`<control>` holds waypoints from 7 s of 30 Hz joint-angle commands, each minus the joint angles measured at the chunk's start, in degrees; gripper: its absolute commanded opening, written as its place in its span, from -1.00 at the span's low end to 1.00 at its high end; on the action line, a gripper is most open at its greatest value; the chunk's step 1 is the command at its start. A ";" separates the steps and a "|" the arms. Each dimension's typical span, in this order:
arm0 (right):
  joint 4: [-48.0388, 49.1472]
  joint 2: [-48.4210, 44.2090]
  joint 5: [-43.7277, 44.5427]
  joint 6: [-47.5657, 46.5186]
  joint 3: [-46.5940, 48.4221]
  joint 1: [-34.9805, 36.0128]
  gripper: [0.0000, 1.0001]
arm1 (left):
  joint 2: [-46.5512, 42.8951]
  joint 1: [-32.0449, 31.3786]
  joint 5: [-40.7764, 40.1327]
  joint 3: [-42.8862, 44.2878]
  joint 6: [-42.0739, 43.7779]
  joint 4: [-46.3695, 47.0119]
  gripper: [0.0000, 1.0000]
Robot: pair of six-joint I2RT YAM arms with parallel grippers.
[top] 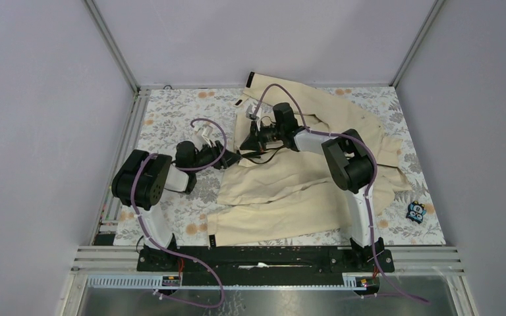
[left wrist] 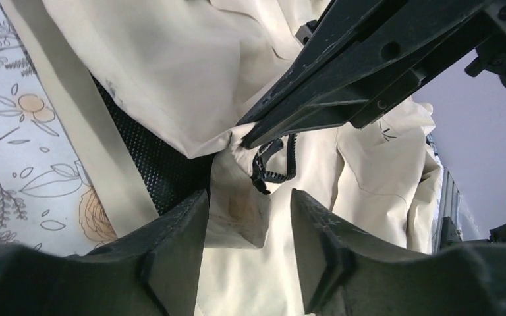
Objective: Zip up the jacket
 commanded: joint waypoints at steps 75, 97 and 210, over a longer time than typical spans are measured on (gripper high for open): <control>55.08 -6.52 2.60 47.16 -15.06 -0.17 -1.00 | 5.34 -7.51 -0.78 0.25 1.34 31.03 -1.00; 48.88 -6.19 2.13 43.03 -13.00 2.03 -1.00 | 3.28 -3.90 -7.02 -2.50 -4.23 30.90 -1.00; 25.14 -8.58 16.32 35.96 -8.64 1.66 -0.14 | 1.77 0.20 -0.81 -0.14 -11.56 30.33 -1.00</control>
